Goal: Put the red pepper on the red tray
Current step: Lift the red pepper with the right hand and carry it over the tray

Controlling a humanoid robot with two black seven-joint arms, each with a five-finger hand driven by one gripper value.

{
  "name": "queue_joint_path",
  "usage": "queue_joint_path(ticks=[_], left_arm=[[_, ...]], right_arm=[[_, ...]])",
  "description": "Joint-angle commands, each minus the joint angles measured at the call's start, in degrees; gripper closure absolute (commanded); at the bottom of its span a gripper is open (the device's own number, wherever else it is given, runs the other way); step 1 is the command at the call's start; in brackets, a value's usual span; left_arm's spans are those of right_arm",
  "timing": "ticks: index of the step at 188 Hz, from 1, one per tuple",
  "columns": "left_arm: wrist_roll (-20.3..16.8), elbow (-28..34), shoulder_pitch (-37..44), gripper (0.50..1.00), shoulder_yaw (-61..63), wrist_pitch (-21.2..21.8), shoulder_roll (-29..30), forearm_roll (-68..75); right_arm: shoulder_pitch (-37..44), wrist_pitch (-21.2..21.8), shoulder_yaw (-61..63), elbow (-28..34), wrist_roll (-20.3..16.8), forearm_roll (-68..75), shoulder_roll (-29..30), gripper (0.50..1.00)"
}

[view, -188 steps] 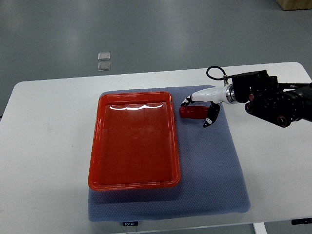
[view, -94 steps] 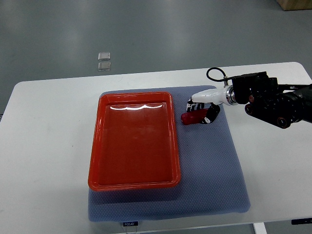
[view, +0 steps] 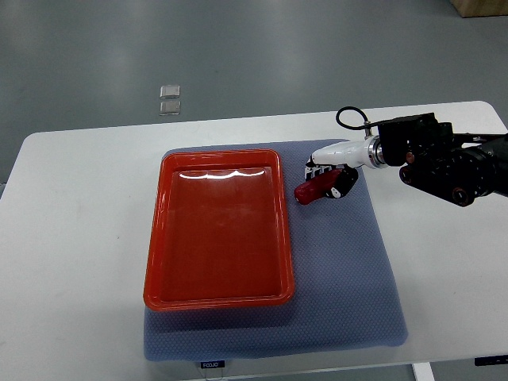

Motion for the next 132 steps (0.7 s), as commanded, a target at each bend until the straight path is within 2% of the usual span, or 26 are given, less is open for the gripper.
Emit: queue_joint_path(ticks=[1, 79, 99, 132], left_arm=[[0.00, 0.00, 0.00, 0.500, 0.00, -0.01, 0.00, -0.02], [0.00, 0.00, 0.00, 0.500, 0.00, -0.01, 0.00, -0.02], [0.00, 0.00, 0.00, 0.500, 0.00, -0.01, 0.00, -0.02], [0.00, 0.00, 0.00, 0.500, 0.00, -0.01, 0.00, -0.02]], right_arm=[[0.40, -0.16, 0.28, 0.00, 0.07, 0.00, -0.28, 0.991], [9.19, -0.25, 0.89, 0.00, 0.16, 1.23, -0.46, 0.991], [10.69, -0.25, 2.65, 0.00, 0.16, 1.67, 0.86, 0.991], [10.86, 0.10, 6.08, 0.00, 0.07, 2.64, 6.48, 0.985]])
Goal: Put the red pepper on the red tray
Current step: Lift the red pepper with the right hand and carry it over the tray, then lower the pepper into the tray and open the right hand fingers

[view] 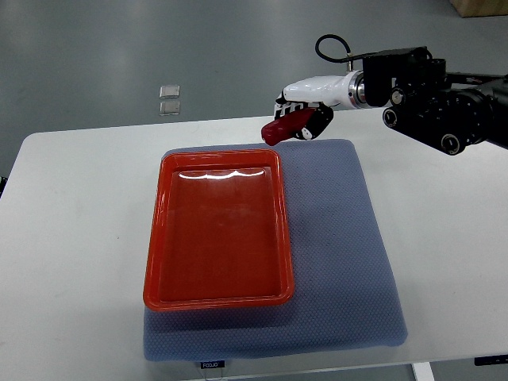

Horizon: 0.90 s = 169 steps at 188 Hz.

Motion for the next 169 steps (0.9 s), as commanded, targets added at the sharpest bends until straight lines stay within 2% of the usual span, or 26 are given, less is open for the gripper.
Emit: queue_joint_path(ticks=[1, 64, 135, 146, 169], left_arm=[[0.00, 0.00, 0.00, 0.500, 0.00, 0.00, 0.00, -0.02], [0.00, 0.00, 0.00, 0.500, 0.00, 0.00, 0.00, -0.02], [0.00, 0.00, 0.00, 0.500, 0.00, 0.00, 0.00, -0.02], [0.00, 0.00, 0.00, 0.500, 0.00, 0.00, 0.00, -0.02], [0.00, 0.00, 0.00, 0.500, 0.00, 0.00, 0.00, -0.02]], right_arm=[[0.07, 0.09, 1.58, -0.06, -0.09, 0.28, 2.99, 0.985], [-2.74, 0.79, 2.02, 0.02, 0.09, 0.28, 12.92, 0.975], [-8.63, 1.58, 1.41, 0.29, 0.09, -0.25, 13.89, 0.963], [-8.98, 1.05, 1.41, 0.20, 0.09, -0.60, 13.89, 0.944], [-10.04, 0.79, 1.32, 0.11, 0.09, -0.86, 13.89, 0.865]])
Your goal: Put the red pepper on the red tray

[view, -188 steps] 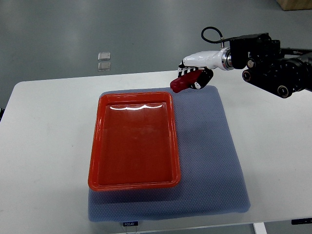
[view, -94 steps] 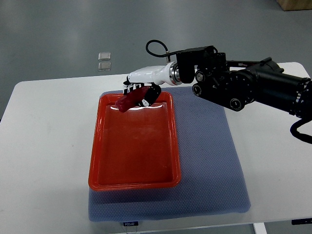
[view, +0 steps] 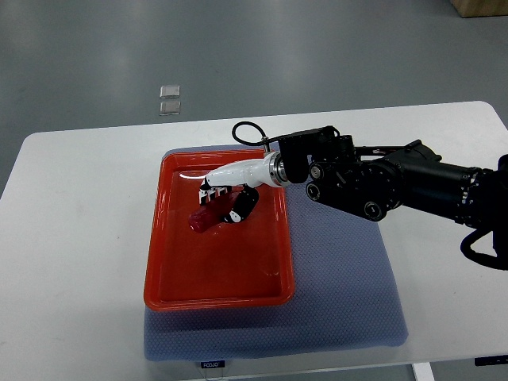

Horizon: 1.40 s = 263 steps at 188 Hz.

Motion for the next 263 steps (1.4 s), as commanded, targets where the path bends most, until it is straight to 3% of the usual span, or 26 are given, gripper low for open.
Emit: queue_joint_path(ticks=[1, 16, 26, 38, 97, 110, 167, 205, 263], left_arm=[[0.00, 0.00, 0.00, 0.500, 0.00, -0.01, 0.00, 0.01], [0.00, 0.00, 0.00, 0.500, 0.00, -0.01, 0.00, 0.01], [0.00, 0.00, 0.00, 0.500, 0.00, -0.01, 0.00, 0.01], [0.00, 0.00, 0.00, 0.500, 0.00, -0.01, 0.00, 0.01], [0.00, 0.00, 0.00, 0.500, 0.00, -0.01, 0.00, 0.01], [0.00, 0.00, 0.00, 0.500, 0.00, -0.01, 0.00, 0.01], [0.00, 0.00, 0.00, 0.500, 0.00, -0.01, 0.00, 0.01], [0.00, 0.00, 0.00, 0.500, 0.00, -0.01, 0.00, 0.01], [0.00, 0.00, 0.00, 0.500, 0.00, -0.01, 0.00, 0.01]], right_arm=[[-0.73, -0.26, -0.06, -0.13, -0.01, -0.23, 0.00, 0.865], [-1.08, -0.26, -0.06, -0.30, -0.01, -0.23, 0.00, 0.805], [-1.17, -0.26, -0.06, -0.30, -0.01, -0.15, 0.00, 0.699], [-1.17, -0.26, -0.06, -0.30, -0.01, -0.14, 0.00, 0.652], [-0.82, -0.26, 0.11, -0.30, -0.01, 0.21, 0.00, 0.640], [-0.73, -0.52, 0.73, -0.30, 0.08, 0.47, 0.00, 0.587], [1.55, -5.18, 2.13, -0.39, 0.25, 1.97, 0.00, 0.587], [-0.47, -6.50, 9.87, -2.85, 0.25, 12.69, 0.00, 0.587], [-7.50, -18.36, 29.46, -4.87, 0.25, 27.80, -0.09, 0.587]])
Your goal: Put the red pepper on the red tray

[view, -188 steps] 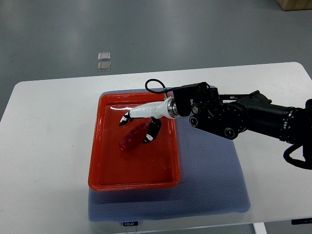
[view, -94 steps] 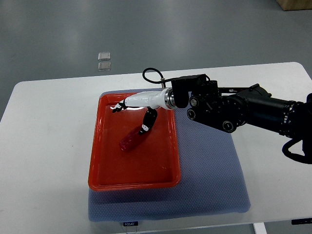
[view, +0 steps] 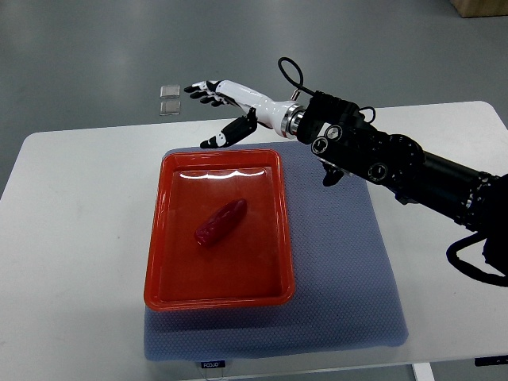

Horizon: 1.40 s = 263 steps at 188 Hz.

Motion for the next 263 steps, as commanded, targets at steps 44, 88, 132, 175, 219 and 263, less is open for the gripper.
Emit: queue_joint_path(ticks=[44, 88, 132, 175, 219, 263], left_arm=[[0.00, 0.00, 0.00, 0.500, 0.00, -0.01, 0.00, 0.01], [0.00, 0.00, 0.00, 0.500, 0.00, -0.01, 0.00, 0.01], [0.00, 0.00, 0.00, 0.500, 0.00, -0.01, 0.00, 0.01], [0.00, 0.00, 0.00, 0.500, 0.00, -0.01, 0.00, 0.01], [0.00, 0.00, 0.00, 0.500, 0.00, -0.01, 0.00, 0.01], [0.00, 0.00, 0.00, 0.500, 0.00, -0.01, 0.00, 0.01]], right_arm=[[-6.75, -3.42, 22.22, -0.34, -0.18, 15.44, 0.01, 0.587], [-9.56, -2.02, 27.49, -2.10, -0.80, 29.05, -0.86, 0.587], [-11.50, 4.84, 27.58, -6.05, -0.80, 40.04, -1.04, 0.587], [-13.69, 8.53, 27.67, -10.45, 0.08, 44.62, -0.87, 0.587], [-15.63, 9.41, 27.58, -13.44, 5.80, 44.09, -0.86, 0.587], [-16.60, 8.45, 27.85, -13.88, 6.24, 44.62, -0.60, 0.583]])
